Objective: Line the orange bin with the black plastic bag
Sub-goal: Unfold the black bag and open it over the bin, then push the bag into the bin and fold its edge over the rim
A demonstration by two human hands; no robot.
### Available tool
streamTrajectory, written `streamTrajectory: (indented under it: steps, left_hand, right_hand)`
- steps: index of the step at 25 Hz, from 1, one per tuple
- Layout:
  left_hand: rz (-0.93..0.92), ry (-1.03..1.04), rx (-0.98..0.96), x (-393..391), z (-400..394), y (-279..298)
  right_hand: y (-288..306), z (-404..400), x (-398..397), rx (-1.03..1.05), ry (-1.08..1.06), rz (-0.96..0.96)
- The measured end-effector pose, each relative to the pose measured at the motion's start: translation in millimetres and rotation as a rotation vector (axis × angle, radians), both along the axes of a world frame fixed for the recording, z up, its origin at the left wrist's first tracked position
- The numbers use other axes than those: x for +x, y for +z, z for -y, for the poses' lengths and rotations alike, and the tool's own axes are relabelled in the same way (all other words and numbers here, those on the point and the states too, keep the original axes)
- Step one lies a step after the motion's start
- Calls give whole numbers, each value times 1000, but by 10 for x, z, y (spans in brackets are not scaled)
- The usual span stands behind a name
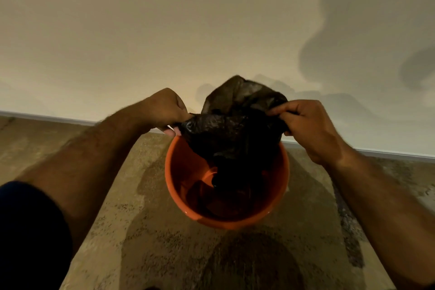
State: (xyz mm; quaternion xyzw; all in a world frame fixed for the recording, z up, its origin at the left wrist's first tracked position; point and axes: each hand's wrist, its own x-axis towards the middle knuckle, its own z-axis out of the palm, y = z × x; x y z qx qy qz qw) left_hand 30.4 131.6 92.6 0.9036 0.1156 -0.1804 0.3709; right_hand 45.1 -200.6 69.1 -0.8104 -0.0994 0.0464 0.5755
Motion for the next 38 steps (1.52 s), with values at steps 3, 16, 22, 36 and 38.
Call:
streamTrajectory:
  steps: [3, 16, 22, 36, 38]
  left_hand:
    - [-80, -157, 0, -32, -9, 147]
    - [-411, -683, 230, -192, 324, 130]
    - [-409, -717, 606, -485, 375, -182]
    - [-629, -684, 1020, -733, 644, -540]
    - [-591, -685, 1076, -755, 658, -551]
  right_hand:
    - [55, 52, -4, 6, 62, -127]
    - [179, 274, -114, -1031, 723, -258]
    - [42, 267, -376, -1219, 720, -284]
    - [-272, 330, -425, -1372, 693, -309]
    - [-304, 331, -402, -1382, 637, -277]
